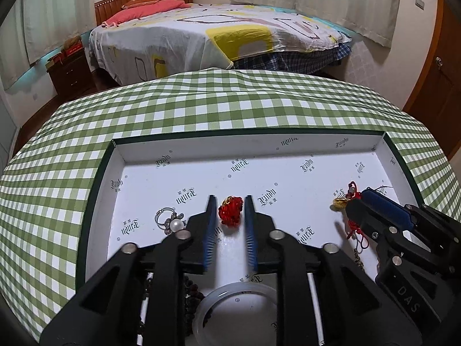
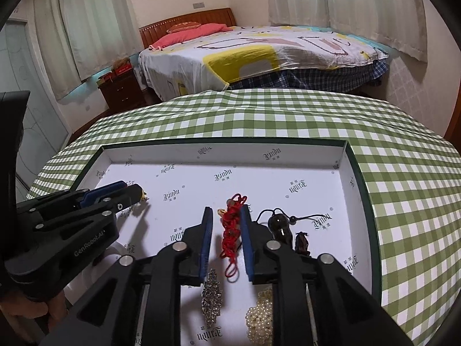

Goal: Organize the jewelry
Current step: 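Carry both red tassels into the box and open both tools, then withdraw both open tools from the box toward the gold brooches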

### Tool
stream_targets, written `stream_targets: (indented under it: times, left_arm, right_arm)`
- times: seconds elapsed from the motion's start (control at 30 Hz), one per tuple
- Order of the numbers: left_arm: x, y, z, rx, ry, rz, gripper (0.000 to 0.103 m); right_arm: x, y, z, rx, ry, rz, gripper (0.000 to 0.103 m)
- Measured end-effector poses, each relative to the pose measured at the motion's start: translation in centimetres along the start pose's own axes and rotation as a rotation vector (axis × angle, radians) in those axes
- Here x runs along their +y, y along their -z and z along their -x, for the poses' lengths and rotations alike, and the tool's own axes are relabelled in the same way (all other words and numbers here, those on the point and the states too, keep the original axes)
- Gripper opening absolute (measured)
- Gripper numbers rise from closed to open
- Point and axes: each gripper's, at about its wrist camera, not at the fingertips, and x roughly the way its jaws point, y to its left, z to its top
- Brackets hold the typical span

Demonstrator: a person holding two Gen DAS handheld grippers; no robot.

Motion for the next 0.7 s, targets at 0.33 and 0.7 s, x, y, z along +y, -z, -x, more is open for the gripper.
stream_targets:
  times: [0.33, 0.7]
  left_arm:
    - [0.3, -0.1, 0.7, -0.022, 0.001, 0.008, 0.05]
    - [0.6, 0.2, 1.9, -0.057, -0.007, 0.01, 0.06]
  right_arm:
    - [0.0, 0.0, 0.6, -0.021, 0.006, -0.006, 0.039]
    - [-0.4, -0.1, 2.2, -0.062, 0.022, -0.012, 0.047]
